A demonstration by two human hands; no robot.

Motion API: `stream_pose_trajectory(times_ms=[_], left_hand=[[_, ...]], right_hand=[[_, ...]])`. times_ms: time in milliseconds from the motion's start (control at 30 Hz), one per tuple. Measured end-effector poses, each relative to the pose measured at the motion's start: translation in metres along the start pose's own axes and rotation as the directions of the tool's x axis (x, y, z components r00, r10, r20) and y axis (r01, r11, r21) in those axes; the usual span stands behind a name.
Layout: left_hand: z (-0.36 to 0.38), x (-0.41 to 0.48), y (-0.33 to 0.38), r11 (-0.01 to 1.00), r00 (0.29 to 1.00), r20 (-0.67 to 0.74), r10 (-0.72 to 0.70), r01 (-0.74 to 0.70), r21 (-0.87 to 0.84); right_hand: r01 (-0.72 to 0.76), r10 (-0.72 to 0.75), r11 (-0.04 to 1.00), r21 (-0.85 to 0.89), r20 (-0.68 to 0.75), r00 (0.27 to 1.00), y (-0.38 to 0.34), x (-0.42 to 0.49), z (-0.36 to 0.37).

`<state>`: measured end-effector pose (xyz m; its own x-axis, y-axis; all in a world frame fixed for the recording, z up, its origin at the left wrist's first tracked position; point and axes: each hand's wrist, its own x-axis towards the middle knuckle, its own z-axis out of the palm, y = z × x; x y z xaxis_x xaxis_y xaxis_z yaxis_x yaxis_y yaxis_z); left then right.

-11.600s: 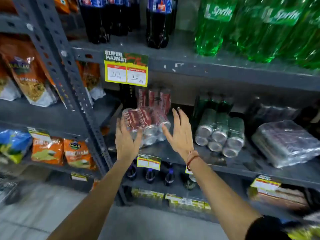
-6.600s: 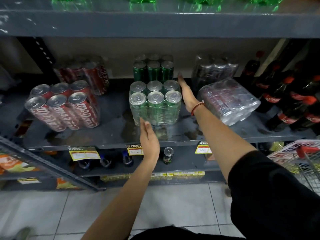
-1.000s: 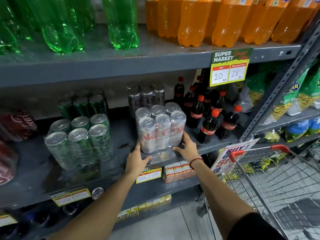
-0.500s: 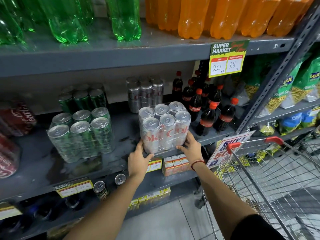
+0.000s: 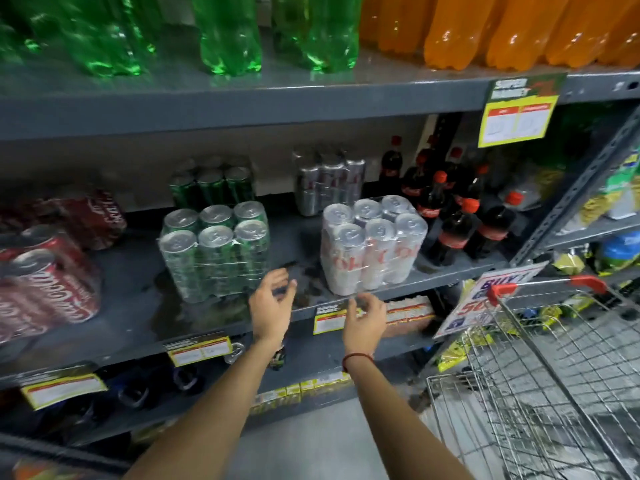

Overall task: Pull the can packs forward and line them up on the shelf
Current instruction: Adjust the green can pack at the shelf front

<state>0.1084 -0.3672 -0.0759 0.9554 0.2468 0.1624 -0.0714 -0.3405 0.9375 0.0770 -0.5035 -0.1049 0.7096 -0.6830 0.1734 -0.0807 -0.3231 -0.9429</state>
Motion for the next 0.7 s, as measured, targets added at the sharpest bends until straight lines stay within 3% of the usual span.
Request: stream_pose_trajectory(times_ms=[100, 167, 267, 333, 433, 533, 700], left_hand=[[-0.048, -0.005, -0.017, 1.000, 0.974, -0.224, -0.024, 0.027, 0.012], [-0.079, -0.003, -0.032, 0.997, 0.930, -0.363, -0.061, 0.076, 0.026], [-0.117, 0.012, -0.057, 0.989, 0.891, -0.439, -0.117, 0.146, 0.035], [-0.136, 0.028, -0.071, 0.974, 0.923, -0.336, -0.186, 0.219, 0.064], [-0.152, 0.051, -0.081, 0.957, 0.966, -0.011, -0.259, 0.258, 0.134], [-0.155, 0.059, -0.079, 0.949, 0.949, 0.172, -0.266, 0.226, 0.220], [-0.155, 0.049, -0.073, 0.946, 0.967, 0.142, -0.212, 0.167, 0.277]], right_hand=[[0.061, -0.068, 0.995, 0.081, 0.081, 0.994, -0.027, -0.037, 0.034], [0.075, -0.101, 0.990, 0.121, 0.230, 0.968, -0.044, -0.045, 0.054], [0.006, -0.016, 1.000, 0.022, 0.543, 0.840, -0.059, -0.032, 0.085], [0.032, 0.068, 0.991, -0.133, 0.681, 0.729, -0.063, -0.018, 0.101], [0.122, 0.114, 0.963, -0.239, 0.775, 0.622, -0.073, -0.005, 0.110], [0.179, 0.089, 0.952, -0.248, 0.785, 0.614, -0.079, -0.003, 0.109], [0.187, 0.048, 0.955, -0.230, 0.742, 0.669, -0.077, -0.014, 0.104]])
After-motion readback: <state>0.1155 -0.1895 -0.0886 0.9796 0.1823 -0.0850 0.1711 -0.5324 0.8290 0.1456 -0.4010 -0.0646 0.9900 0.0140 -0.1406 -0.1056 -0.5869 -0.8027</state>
